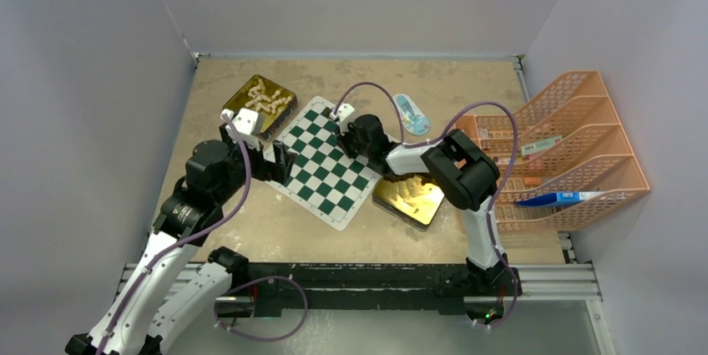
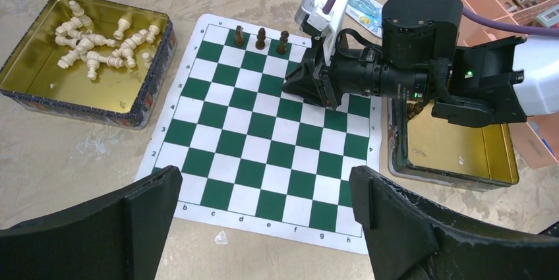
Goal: Set up the chess pieces on the board
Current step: Place the chess piece on the chessboard, then pick up the chess piece from the storage box.
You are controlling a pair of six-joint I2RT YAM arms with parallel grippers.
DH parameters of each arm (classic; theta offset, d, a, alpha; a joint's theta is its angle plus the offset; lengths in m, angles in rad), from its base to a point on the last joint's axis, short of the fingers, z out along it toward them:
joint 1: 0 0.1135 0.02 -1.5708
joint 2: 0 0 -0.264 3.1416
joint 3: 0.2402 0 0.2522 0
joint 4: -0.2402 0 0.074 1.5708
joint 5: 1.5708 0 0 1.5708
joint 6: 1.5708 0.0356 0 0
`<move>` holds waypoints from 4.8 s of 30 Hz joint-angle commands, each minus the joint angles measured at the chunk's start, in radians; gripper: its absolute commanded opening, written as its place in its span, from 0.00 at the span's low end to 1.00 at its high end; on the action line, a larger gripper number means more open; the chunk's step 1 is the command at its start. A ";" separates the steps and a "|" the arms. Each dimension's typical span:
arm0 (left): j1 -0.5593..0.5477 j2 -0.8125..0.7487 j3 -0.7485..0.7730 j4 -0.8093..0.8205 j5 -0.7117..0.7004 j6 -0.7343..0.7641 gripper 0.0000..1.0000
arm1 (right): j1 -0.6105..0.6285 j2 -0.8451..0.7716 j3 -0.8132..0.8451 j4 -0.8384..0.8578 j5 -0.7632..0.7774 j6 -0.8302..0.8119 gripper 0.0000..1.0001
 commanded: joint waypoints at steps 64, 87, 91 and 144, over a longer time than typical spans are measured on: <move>0.004 -0.023 -0.012 0.037 0.046 0.007 1.00 | -0.035 -0.099 0.059 -0.007 0.095 0.109 0.32; 0.004 0.077 0.005 0.022 0.158 -0.016 1.00 | -0.037 -0.390 0.055 -0.348 0.211 0.388 0.62; 0.004 0.097 0.009 -0.005 0.131 -0.052 1.00 | -0.037 -0.492 0.029 -0.453 0.187 0.477 0.61; 0.002 0.045 -0.027 0.020 0.180 -0.004 1.00 | -0.092 -0.442 -0.153 -1.120 0.620 1.723 0.32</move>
